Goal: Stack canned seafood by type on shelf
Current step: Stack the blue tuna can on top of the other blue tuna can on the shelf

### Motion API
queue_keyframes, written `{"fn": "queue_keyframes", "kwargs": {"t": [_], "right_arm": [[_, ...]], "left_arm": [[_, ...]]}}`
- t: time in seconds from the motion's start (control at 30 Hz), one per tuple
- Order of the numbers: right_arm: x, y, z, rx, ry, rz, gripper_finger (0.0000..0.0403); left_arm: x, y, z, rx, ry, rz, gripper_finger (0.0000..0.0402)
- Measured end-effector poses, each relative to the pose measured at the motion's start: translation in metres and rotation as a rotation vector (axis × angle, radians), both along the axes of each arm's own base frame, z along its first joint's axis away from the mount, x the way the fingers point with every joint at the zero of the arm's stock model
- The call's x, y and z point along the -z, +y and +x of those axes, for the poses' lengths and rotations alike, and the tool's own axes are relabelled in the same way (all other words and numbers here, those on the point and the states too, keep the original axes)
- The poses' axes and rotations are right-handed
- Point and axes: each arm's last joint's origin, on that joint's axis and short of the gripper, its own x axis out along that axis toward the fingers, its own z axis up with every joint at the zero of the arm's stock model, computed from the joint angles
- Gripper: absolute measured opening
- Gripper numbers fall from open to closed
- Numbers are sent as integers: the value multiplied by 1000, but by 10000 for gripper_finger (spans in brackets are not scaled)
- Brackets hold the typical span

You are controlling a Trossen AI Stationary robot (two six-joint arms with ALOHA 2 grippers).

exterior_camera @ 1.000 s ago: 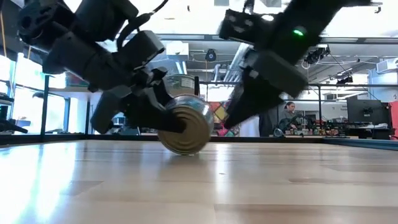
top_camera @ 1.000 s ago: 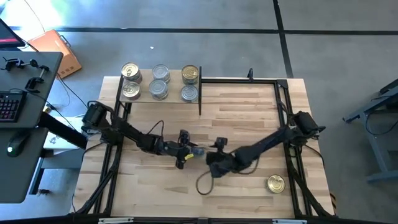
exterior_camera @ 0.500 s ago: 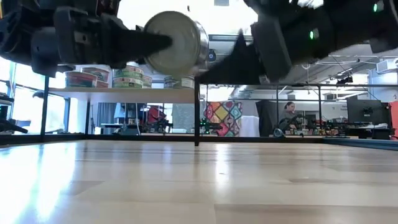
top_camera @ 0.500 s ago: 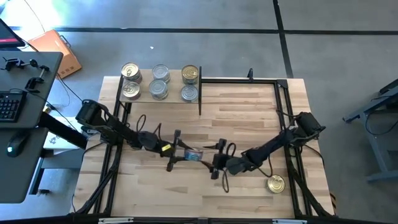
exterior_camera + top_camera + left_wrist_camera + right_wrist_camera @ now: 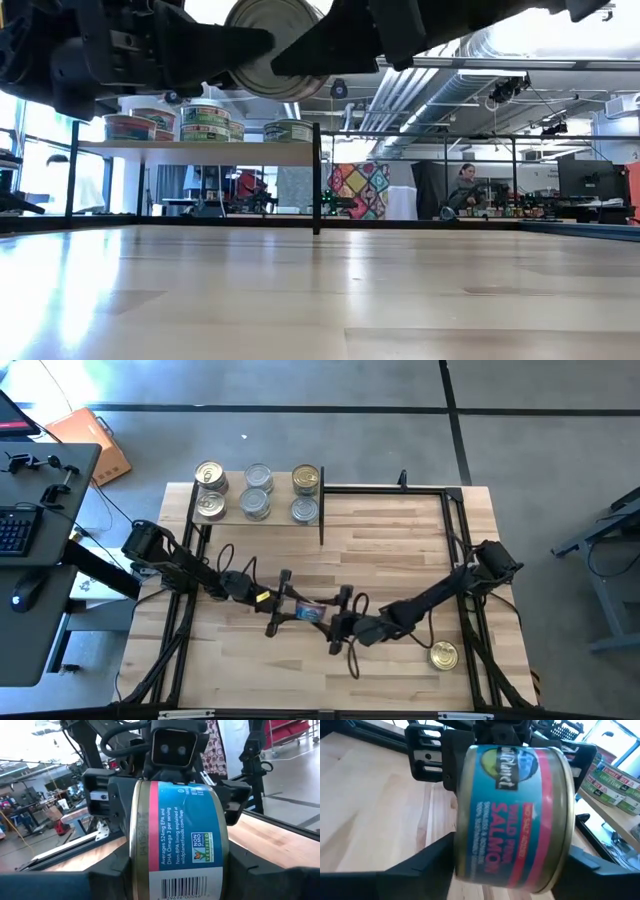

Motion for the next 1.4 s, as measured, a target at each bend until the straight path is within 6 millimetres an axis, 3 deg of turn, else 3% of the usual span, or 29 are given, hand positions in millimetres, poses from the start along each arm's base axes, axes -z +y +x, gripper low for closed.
{"fn": "queue_keyframes", "kwargs": {"t": [0.2,0.4,0.6,0.83,0.97,1.1,1.4], "right_arm": [[-5,4,4,22,63,43,175],[0,2,1,76,235,67,171],[8,-12,-1,154,337,173,171],[7,-27,7,126,358,220,177],[7,-33,9,143,358,222,178],[8,-35,10,136,365,229,179],[8,-35,10,122,373,236,180]], "left_arm": [[2,0,0,1,12,15,174],[3,1,0,-41,65,-2,275],[-7,3,0,-147,58,50,301],[-14,-10,34,-266,353,253,304],[-27,-11,48,-349,510,265,304],[-35,-12,54,-328,557,263,297],[-40,-14,57,-232,581,248,205]]}}
